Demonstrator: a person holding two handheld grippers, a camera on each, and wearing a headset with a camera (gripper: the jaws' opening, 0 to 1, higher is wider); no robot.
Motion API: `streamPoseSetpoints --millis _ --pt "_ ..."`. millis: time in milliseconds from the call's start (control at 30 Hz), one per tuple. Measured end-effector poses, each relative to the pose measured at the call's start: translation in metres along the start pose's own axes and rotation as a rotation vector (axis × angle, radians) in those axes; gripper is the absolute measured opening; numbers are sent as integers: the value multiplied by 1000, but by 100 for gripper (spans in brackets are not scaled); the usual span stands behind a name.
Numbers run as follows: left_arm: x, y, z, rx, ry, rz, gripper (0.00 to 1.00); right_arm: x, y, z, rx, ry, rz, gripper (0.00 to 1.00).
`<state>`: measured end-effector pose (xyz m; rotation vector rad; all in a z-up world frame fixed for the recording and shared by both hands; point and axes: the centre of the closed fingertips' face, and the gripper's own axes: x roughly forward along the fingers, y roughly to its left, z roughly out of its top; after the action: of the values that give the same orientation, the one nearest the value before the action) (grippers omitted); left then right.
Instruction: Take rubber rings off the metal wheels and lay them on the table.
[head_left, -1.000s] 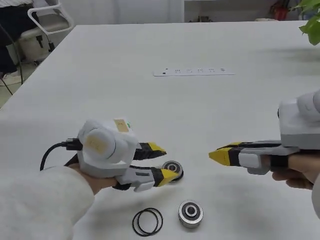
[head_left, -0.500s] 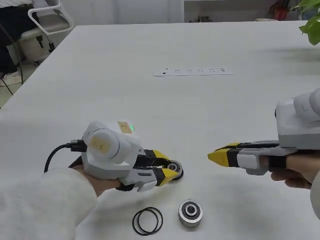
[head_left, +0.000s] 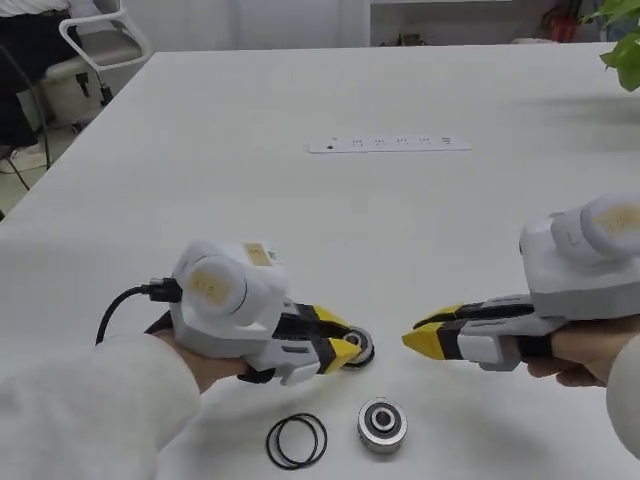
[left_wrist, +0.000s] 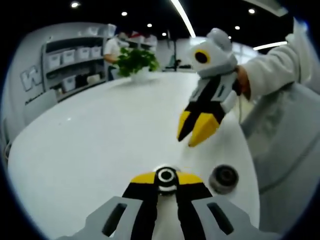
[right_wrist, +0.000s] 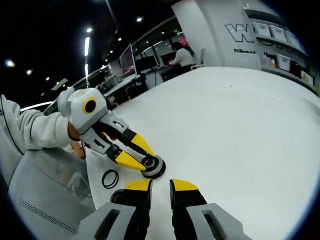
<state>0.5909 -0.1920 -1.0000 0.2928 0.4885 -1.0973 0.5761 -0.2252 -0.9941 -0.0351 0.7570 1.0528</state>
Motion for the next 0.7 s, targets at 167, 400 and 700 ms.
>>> streamPoseSetpoints --millis 167,400,700 --pt "2 -5 1 6 2 -18 14 12 6 -13 -81 55 14 12" --pt "5 -15 3 23 2 -44 14 22 12 -21 -142 92 28 17" --pt "6 -18 3 26 -3 -56 14 24 10 -18 -154 81 18 21"
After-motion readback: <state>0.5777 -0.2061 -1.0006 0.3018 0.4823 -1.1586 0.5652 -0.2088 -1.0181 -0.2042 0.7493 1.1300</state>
